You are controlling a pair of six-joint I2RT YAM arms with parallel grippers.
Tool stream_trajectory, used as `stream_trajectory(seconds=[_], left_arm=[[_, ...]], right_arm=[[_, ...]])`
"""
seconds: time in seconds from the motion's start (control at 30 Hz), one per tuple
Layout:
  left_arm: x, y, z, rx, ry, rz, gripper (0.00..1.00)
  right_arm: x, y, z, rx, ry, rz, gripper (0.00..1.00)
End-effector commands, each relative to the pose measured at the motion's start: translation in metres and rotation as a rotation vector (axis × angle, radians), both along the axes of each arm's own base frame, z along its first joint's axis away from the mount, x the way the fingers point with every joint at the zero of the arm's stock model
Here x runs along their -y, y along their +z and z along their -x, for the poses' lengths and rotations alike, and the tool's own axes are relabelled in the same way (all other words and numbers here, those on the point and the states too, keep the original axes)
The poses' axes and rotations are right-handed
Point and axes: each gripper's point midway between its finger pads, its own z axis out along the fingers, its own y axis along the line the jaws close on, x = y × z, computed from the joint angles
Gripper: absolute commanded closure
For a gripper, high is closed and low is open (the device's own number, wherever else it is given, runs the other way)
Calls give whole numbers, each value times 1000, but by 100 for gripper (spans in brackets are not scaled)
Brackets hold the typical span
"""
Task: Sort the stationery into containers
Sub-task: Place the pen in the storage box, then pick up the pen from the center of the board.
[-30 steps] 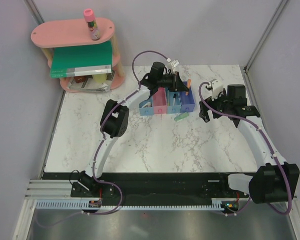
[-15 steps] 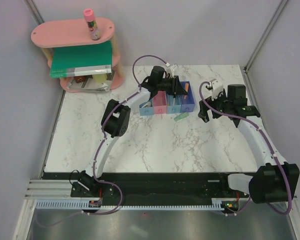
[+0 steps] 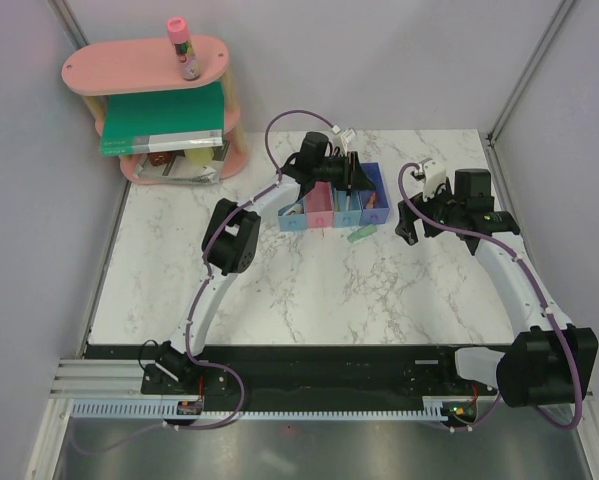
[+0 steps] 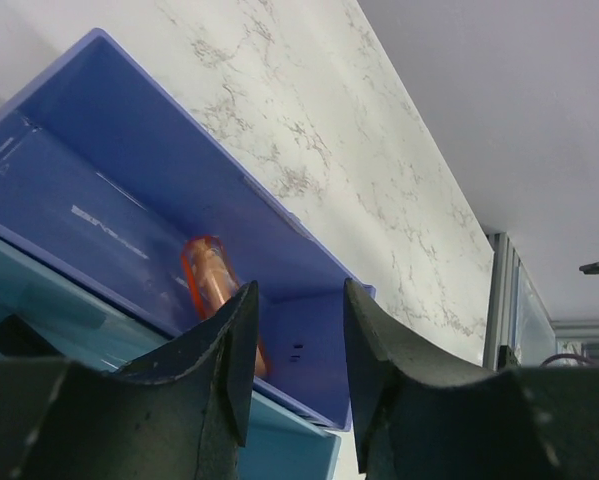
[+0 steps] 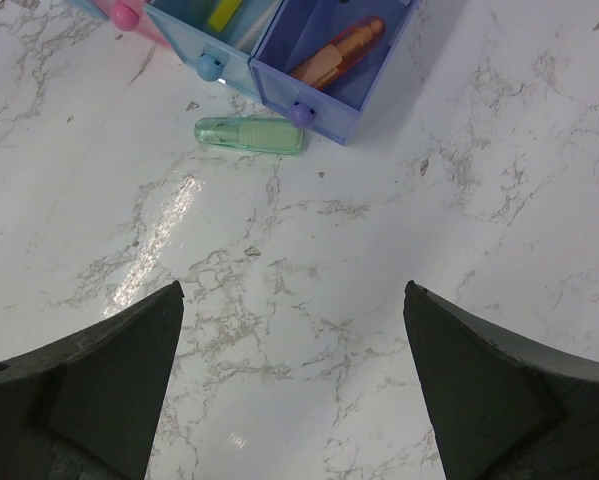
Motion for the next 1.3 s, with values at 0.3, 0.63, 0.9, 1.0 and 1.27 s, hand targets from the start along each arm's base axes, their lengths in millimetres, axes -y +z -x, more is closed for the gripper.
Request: stream_trajectory(seconds=[0.3,0.63,0.9,1.0,1.27], left_arm=[[-35,44,87,224,-351,-188,50],[-63,-58,155,328,-451,-696,50],[-62,-98,122,345,-335,-880,48],[-58,-93,117,359,-321,-872,48],[-51,-73,137,339,-372,-778,50]], right_arm=[[-5,38,0,101,14,-42,2],[-8,53,9,139,26,-67,2],[-7,55,17,146,32,-59,2],[-8,52,18,141,37,-60,2],[-10,52,14,134,45,-67,2]])
